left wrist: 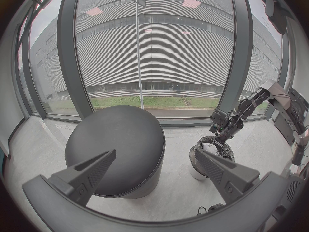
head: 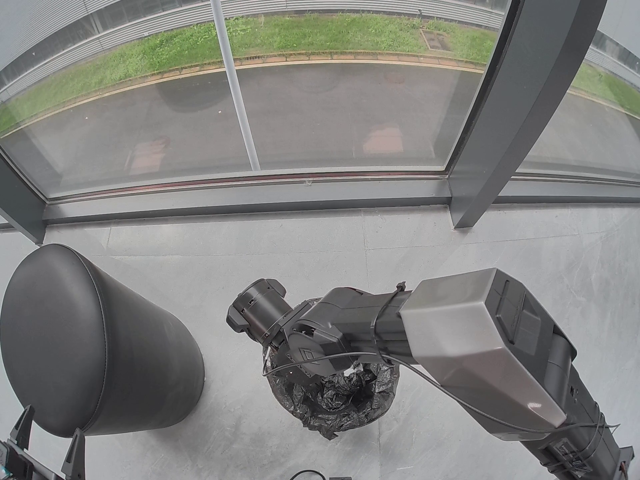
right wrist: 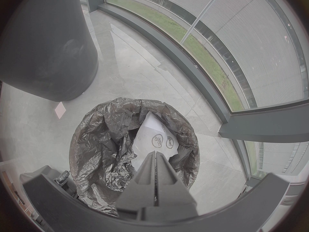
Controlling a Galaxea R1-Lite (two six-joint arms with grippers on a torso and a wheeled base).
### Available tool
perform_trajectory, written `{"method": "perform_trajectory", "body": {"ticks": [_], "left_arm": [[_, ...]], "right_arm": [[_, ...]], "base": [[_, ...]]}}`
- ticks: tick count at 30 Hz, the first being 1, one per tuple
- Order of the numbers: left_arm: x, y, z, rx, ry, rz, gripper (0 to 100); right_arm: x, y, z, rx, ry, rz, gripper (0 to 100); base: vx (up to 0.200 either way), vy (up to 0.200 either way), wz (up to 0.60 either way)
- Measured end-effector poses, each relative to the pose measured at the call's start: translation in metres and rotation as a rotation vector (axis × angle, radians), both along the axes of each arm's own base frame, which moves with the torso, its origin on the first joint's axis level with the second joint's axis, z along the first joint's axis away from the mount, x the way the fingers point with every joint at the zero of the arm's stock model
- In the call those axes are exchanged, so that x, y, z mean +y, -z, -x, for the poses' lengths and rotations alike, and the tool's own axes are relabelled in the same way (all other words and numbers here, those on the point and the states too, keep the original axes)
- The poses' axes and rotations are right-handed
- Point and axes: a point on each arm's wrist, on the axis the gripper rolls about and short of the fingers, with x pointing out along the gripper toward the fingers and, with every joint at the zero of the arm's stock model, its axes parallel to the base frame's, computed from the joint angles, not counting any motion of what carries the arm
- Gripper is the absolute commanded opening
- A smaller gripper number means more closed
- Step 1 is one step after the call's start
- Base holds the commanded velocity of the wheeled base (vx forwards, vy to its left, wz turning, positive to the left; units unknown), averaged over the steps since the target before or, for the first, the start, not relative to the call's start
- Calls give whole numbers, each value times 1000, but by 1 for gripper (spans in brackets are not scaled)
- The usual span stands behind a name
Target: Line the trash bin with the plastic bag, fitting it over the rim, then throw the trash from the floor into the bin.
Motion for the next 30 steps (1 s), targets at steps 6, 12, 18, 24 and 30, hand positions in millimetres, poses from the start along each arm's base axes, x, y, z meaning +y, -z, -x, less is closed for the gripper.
{"method": "perform_trajectory", "body": {"ticks": [6,12,18,24,30], "left_arm": [[0,0,0,0,0,0,100],[0,0,0,0,0,0,100],[0,0,0,0,0,0,100],[0,0,0,0,0,0,100],[0,0,0,0,0,0,100]], "right_arm": [[2,8,-2,-2,1,-1,0],[7,15,-11,-52,-3,-56,0],[8,23,-20,-72,-16,-62,0],[2,34,-30,-62,1,-53,0],[3,40,-40,-100,11,-103,0]], "base": [[0,0,0],[0,0,0],[0,0,0],[0,0,0],[0,0,0]]}}
